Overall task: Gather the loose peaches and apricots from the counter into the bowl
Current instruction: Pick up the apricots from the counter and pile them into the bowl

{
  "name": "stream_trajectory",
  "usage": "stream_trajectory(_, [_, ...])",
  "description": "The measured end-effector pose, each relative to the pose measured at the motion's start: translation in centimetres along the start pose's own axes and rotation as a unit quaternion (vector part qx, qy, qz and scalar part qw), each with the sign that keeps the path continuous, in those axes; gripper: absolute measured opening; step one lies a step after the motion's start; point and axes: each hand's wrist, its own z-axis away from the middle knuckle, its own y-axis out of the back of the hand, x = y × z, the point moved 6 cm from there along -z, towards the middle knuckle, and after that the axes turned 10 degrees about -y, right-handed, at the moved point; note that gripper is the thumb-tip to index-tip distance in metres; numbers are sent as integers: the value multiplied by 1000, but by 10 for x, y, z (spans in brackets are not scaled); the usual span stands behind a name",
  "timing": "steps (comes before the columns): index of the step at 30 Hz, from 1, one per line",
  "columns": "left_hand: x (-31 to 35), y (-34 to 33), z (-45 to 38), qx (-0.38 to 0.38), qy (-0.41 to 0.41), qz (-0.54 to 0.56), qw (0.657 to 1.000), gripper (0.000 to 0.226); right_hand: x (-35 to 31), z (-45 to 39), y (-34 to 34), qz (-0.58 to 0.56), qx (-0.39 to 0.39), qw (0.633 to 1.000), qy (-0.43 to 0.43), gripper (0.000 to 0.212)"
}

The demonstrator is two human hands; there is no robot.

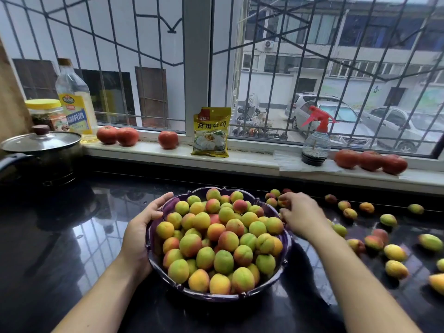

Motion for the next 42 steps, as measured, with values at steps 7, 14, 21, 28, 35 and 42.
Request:
stream_trajectory(7, [-1,-4,-4,-25,6,-14,1000,75,-4,14,-31,44,48,998,26,19])
stream_trajectory(14, [-4,-11,2,-19,1,-41,999,54,6,21,-24,-90,72,993,11,25])
stream_trajectory(21, [-12,-19,10,-15,8,-47,999,47,24,21,26,-235,62,969,-33,18])
stream_trajectory(28, [-18,-21,16,-24,-4,-77,997,47,41,58,46,-525,-115,841,-67,18])
stream_trajectory(35, [-17,-19,17,-35,-10,-73,997,46,44,113,54,-550,-191,813,-12,28])
stream_trajectory(42, [-17,-20,20,-59,-14,-67,996,45,39,125,58,-546,-227,806,12,34])
